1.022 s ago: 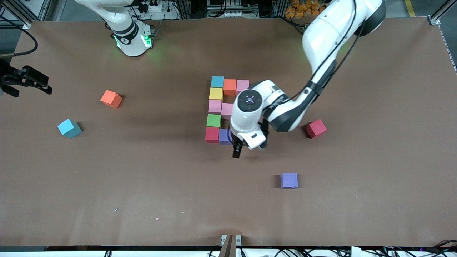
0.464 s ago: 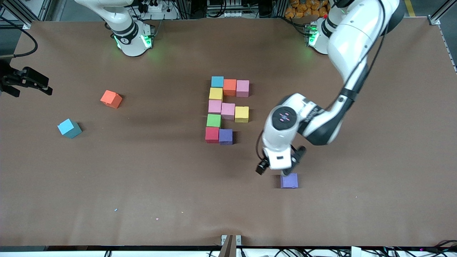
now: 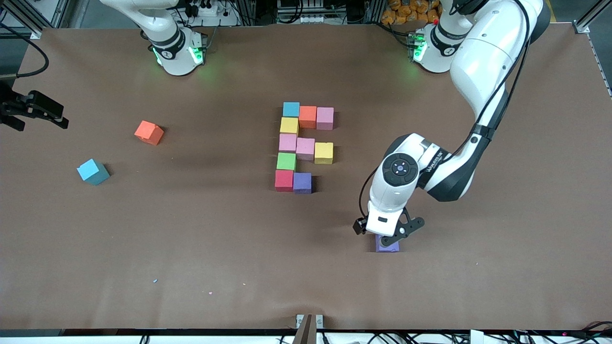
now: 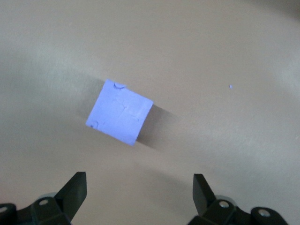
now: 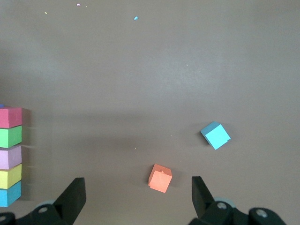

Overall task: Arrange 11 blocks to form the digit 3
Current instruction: 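Lower the left gripper and grasp the second purple cube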

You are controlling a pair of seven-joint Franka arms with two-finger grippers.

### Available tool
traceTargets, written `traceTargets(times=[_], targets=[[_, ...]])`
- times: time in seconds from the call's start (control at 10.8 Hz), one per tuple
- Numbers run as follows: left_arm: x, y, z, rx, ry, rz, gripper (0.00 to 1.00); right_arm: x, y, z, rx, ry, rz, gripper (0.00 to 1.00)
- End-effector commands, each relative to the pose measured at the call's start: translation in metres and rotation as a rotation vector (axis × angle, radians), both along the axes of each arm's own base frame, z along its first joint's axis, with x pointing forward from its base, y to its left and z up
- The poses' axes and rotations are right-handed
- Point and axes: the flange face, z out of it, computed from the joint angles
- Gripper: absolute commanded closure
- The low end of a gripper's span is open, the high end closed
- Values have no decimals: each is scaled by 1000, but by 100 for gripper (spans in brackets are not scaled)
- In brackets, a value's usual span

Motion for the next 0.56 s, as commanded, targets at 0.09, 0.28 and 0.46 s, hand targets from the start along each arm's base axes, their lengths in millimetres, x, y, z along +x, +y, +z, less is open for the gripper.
traceTargets(times=[0.09,0.28,0.46], targets=[[7,21,-15,84,17,-283,0,-1,-3,0,14,-7,-18,0],[14,36,-24,109,21,-333,0,-1,-2,-1,14,-4,-16,0],[22,43,-34,93,-15,-327,0,-1,-2,-1,14,-5,-16,0]])
